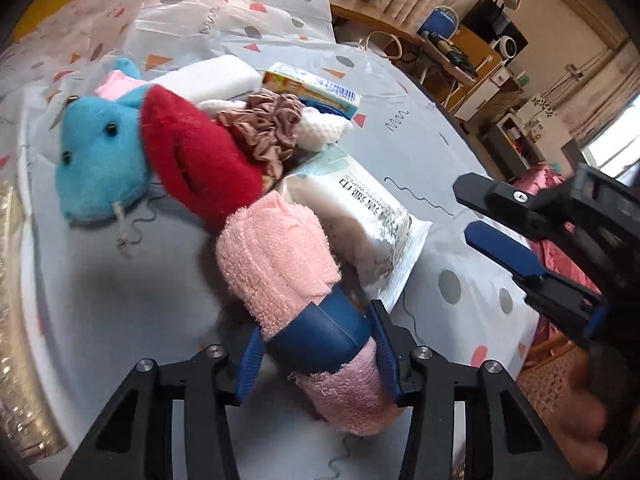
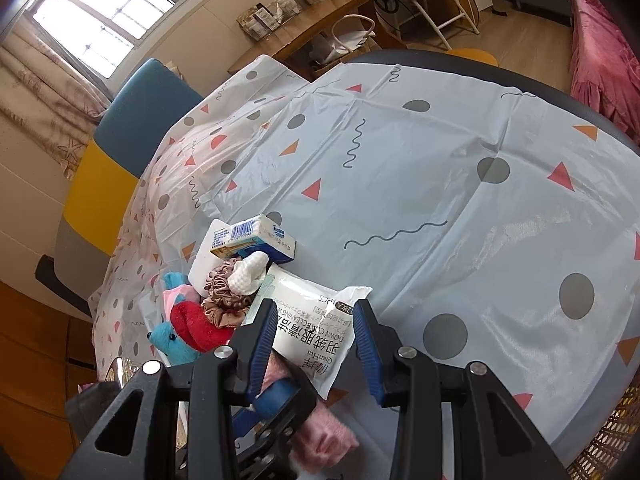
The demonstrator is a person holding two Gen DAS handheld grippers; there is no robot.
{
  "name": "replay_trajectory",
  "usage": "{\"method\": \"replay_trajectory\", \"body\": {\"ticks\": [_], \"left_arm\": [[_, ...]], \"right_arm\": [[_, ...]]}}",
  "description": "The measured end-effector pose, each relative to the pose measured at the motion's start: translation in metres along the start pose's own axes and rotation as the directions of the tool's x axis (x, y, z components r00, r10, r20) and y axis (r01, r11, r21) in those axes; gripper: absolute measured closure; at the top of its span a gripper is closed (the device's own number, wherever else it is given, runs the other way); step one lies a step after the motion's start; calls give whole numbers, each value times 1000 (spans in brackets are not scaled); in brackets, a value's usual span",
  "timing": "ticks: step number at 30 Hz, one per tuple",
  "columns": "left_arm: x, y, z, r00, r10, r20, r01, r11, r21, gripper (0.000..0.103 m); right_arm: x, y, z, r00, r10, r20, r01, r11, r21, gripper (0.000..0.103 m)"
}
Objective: Organize soft objects
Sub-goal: 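Carry the pink towel roll to the tray while the right gripper grasps the wipes pack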
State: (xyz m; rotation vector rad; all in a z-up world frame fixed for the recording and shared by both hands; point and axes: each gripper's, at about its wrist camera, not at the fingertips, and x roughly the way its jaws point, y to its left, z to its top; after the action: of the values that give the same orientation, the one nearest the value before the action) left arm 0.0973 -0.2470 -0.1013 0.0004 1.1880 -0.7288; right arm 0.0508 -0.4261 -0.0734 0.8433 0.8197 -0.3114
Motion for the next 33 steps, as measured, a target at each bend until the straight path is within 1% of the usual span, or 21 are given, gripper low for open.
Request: {"method": "replay_trajectory", "body": {"ticks": [1, 5, 7, 8, 11, 14, 15, 16, 17, 19, 21, 22, 23, 26, 27, 28, 29, 30, 31, 32, 33], "left_arm": [[-7, 2, -5, 1000, -4, 0, 4, 1000, 23, 54], [-31, 7, -39, 996, 87, -8, -85, 982, 171, 54], [-34, 14, -56, 991, 135, -14, -129, 968, 217, 52], [-33, 19, -63, 991, 134, -23, -126, 969, 212, 52], [-36, 23, -70, 992, 128, 11, -128, 972, 199, 52], [-39, 22, -80, 988, 146, 43, -152, 965, 214, 51], [-41, 24, -82, 989, 143, 45, -149, 966, 213, 52], [-41, 22, -84, 990, 138, 42, -143, 967, 210, 52], [-42, 23, -85, 991, 130, 38, -135, 969, 205, 52], [-47, 29, -89, 992, 120, 39, -125, 972, 198, 52], [-49, 31, -87, 992, 118, 45, -124, 972, 198, 52], [-50, 31, -87, 992, 117, 47, -124, 973, 194, 52], [-51, 33, -89, 992, 116, 50, -124, 974, 189, 51], [-49, 34, -90, 992, 107, 60, -116, 978, 176, 50], [-50, 36, -89, 993, 103, 61, -112, 979, 172, 50], [-51, 36, -89, 993, 101, 61, -110, 979, 171, 50], [-53, 37, -90, 993, 101, 61, -111, 979, 171, 50], [-54, 38, -92, 993, 103, 62, -113, 978, 173, 50], [-54, 37, -91, 992, 107, 64, -116, 977, 178, 50], [-53, 35, -90, 991, 112, 68, -122, 975, 185, 51], [-53, 33, -92, 990, 118, 74, -130, 973, 191, 52]], "right_arm": [[0, 0, 0, 1000, 0, -1, 0, 1000, -1, 64], [2, 0, -2, 1000, -3, -15, 3, 1000, -4, 64], [5, 0, -3, 1000, -11, -28, 11, 1000, -7, 64], [7, 1, -3, 999, -15, -34, 15, 1000, -14, 64], [15, 11, -8, 997, -39, -70, 34, 997, -69, 64], [18, 27, -15, 993, -97, -73, 83, 981, -175, 63], [18, 35, -17, 991, -122, -58, 106, 968, -229, 61], [18, 43, -19, 989, -144, -46, 125, 949, -289, 56], [20, 54, -21, 985, -167, -41, 141, 921, -364, 49], [24, 71, -24, 978, -208, -28, 166, 846, -507, 41], [30, 84, -25, 970, -241, -21, 174, 757, -630, 37], [35, 89, -24, 964, -263, -32, 172, 716, -677, 32], [42, 91, -24, 957, -284, -53, 163, 682, -713, 30], [67, 91, -22, 929, -358, -93, 161, 619, -768, 30], [78, 89, -22, 916, -389, -94, 177, 604, -777, 30], [85, 84, -22, 906, -412, -91, 196, 601, -775, 30], [94, 78, -22, 900, -426, -95, 211, 616, -759, 30], [100, 71, -23, 902, -418, -107, 216, 652, -727, 30], [101, 64, -23, 913, -395, -98, 222, 685, -695, 30], [99, 63, -24, 914, -396, -87, 228, 680, -697, 35], [95, 66, -26, 917, -391, -79, 222, 666, -712, 41]]}}
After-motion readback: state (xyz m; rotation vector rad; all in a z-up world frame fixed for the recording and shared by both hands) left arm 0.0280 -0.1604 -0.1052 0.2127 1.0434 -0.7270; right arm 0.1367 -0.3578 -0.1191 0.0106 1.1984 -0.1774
